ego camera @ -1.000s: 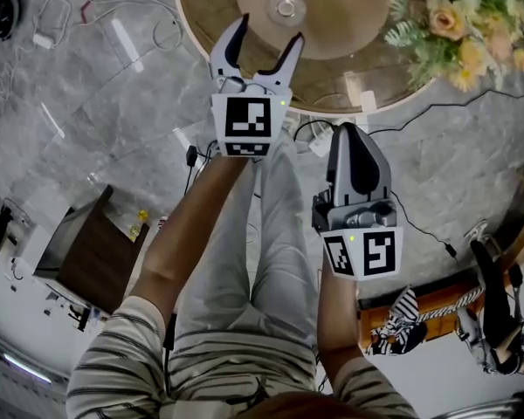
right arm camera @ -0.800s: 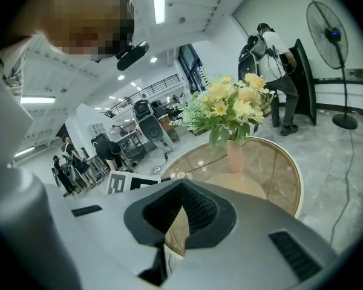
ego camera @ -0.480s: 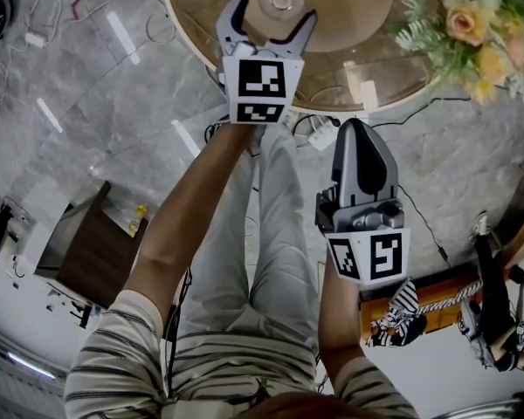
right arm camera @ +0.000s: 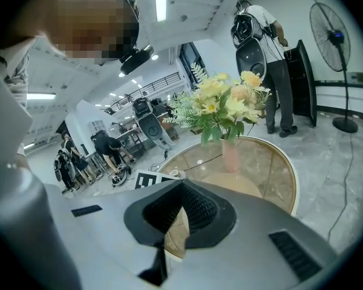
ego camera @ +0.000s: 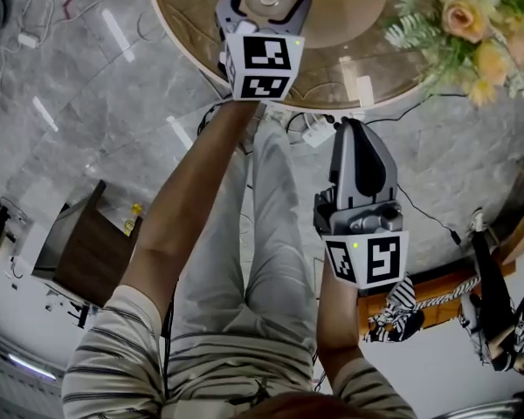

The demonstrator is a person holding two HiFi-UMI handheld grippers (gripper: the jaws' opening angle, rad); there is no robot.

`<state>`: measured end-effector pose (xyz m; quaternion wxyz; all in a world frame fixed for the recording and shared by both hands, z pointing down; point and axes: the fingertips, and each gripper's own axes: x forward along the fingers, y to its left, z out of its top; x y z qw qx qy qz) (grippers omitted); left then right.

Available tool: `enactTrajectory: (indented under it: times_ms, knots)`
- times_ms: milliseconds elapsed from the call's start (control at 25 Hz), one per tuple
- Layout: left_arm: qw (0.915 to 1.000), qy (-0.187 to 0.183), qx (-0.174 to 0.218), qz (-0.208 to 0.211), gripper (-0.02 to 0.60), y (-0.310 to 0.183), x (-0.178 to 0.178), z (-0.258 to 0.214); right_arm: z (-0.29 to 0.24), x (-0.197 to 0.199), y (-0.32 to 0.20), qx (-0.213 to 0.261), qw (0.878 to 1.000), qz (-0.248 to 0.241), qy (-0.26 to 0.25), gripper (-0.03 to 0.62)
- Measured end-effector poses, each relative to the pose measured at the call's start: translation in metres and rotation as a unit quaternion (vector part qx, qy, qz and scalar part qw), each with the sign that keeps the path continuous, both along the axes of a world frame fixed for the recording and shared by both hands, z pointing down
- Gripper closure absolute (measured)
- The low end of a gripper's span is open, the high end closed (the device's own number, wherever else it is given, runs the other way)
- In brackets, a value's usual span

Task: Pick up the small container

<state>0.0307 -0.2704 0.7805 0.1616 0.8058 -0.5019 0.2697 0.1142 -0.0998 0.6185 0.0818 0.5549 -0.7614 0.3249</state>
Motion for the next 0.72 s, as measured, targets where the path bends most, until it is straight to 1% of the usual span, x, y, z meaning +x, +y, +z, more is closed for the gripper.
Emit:
enactTrajectory:
  times_ms: [160,200,280,320,480,640,720]
  knots:
    - [0.9998,-0.018,0.001,-0.002,0.209,-0.001,0.001,0.007,0.005,0.010,0.003,-0.007,1.000,0.005,0.008,0.585]
    - [0.9997,-0.025,0.002,0.000,0.216,-0.001,0.001,0.008,0.006,0.012,0.003,-0.008,1.000,0.006,0.010,0.585]
    - [0.9994,-0.035,0.001,0.005,0.252,-0.001,0.000,0.009,0.005,0.012,0.003,-0.005,1.000,0.000,0.017,0.585]
    - [0.9993,-0.037,0.000,0.007,0.248,-0.001,0.000,0.010,0.004,0.010,0.004,-0.002,1.000,-0.007,0.020,0.585]
    - [0.9994,-0.029,-0.009,0.015,0.252,0.001,0.000,0.011,-0.001,0.007,0.005,0.004,1.000,-0.015,0.024,0.585]
    - [0.9994,-0.003,-0.034,0.009,0.252,0.002,0.000,0.005,-0.008,0.003,0.008,0.007,0.999,-0.019,0.027,0.585]
    - [0.9994,0.002,-0.033,0.010,0.252,0.002,0.000,-0.003,-0.014,-0.001,0.010,0.011,0.999,-0.024,0.029,0.585]
